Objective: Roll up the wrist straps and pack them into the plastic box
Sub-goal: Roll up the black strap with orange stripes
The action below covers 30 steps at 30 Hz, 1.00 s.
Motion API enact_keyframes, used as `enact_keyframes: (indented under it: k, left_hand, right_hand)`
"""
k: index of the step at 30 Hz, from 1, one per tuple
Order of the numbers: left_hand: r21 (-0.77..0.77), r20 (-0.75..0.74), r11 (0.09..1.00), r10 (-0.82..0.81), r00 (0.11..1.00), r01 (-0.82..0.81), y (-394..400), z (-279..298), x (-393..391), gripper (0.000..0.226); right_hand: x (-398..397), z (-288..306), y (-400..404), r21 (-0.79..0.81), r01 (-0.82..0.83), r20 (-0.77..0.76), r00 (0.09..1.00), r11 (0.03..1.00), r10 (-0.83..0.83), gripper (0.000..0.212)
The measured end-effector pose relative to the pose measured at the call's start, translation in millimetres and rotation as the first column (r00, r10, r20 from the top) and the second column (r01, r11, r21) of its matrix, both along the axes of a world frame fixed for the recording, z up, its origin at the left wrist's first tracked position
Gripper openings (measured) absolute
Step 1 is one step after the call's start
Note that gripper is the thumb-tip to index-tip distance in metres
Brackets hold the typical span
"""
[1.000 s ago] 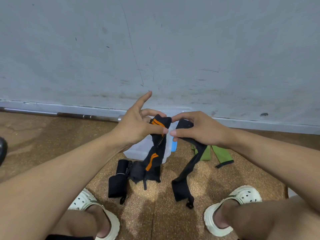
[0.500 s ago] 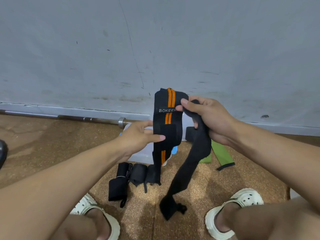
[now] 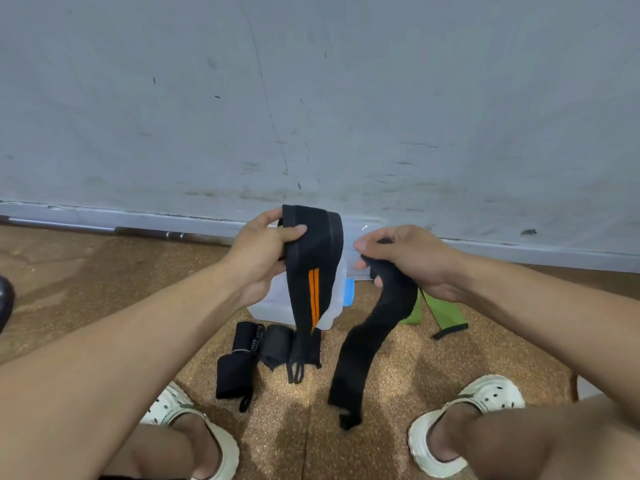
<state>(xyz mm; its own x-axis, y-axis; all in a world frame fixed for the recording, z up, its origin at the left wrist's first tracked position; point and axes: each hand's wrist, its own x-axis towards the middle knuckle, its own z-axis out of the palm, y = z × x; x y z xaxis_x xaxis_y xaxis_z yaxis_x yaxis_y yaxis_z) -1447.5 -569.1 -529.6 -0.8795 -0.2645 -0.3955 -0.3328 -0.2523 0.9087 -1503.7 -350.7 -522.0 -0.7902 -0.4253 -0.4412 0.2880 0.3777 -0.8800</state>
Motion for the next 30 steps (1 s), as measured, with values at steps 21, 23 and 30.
enact_keyframes:
  k: [21,23,30]
  left_hand:
    - [-0.427,-0.153,0.900,0.018,0.988,-0.082,4.5,-15.7,6.5,0.068]
    - [-0.476,-0.149,0.878,-0.022,0.989,-0.052,4.9,-12.2,9.0,0.075]
    - [-0.519,-0.175,0.854,-0.141,0.975,0.030,-2.7,-10.3,8.6,0.059]
  right_hand:
    - [-3.7,-3.8,-3.9,0.716,-0.065,-0.435,0.737,0.695,0.517,0.027]
    - [-5.4,1.2,-2.5,0.772,-0.047,-0.441,0.680,0.634,0.586,0.030]
    - [3.1,15.1,-1.7,0.146,-0.232,-0.137,0.958,0.962,0.252,0.015]
